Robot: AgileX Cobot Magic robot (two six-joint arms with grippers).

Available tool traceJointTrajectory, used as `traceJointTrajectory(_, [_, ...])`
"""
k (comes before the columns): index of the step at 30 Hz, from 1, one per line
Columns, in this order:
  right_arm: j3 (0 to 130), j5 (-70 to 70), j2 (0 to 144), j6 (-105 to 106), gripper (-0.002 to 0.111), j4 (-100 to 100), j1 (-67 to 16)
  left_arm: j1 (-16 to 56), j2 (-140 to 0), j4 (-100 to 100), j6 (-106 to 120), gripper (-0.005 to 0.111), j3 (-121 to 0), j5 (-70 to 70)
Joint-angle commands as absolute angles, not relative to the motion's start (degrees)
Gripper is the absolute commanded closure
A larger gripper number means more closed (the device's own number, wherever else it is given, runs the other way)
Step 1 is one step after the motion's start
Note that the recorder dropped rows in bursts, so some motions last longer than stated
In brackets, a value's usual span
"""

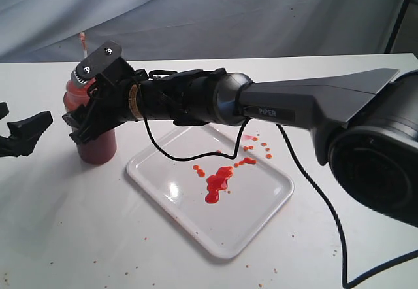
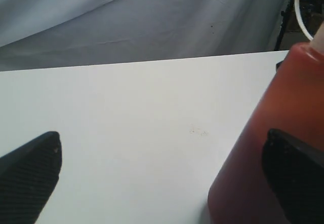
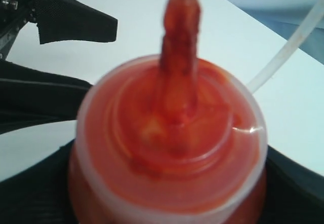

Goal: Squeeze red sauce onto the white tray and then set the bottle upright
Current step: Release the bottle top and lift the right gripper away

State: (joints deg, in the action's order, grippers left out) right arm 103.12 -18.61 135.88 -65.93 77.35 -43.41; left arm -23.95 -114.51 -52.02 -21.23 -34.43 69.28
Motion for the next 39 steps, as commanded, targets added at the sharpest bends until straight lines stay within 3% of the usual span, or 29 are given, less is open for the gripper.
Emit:
traceJointTrajectory(1, [103.41, -20.28, 134.24, -66.31, 0.058, 76.52, -43.58, -24.10, -113.99, -51.73, -21.94, 0.002, -34.02, 69.96])
traceJointTrajectory(4, [103.41, -20.28, 134.24, -66.31, 0.043, 75.44, -43.58, -24.10, -113.99, -51.73, -21.94, 0.002, -34.02, 69.96])
traceJointTrajectory(10, [103.41, -20.28, 134.24, -66.31, 0.028, 75.44, -43.58, -24.10, -113.99, -51.73, -21.94, 0.002, -34.02, 69.96])
traceJointTrajectory(26, [103.01, -15.70, 132.83, -68.08, 0.028, 76.26, -43.45, -24.10, -113.99, -51.44, -21.94, 0.002, -34.02, 69.96])
traceJointTrajectory(35, [101.44, -15.69, 127.34, -90.65, 0.028, 99.95, -43.45, -24.10, -113.99, -51.66, -22.05, 0.002, -34.02, 69.96])
traceJointTrajectory(39, [96.73, -15.82, 123.47, -92.07, 0.028, 99.95, -43.45, -24.10, -113.99, -51.66, -22.05, 0.002, -34.02, 69.96])
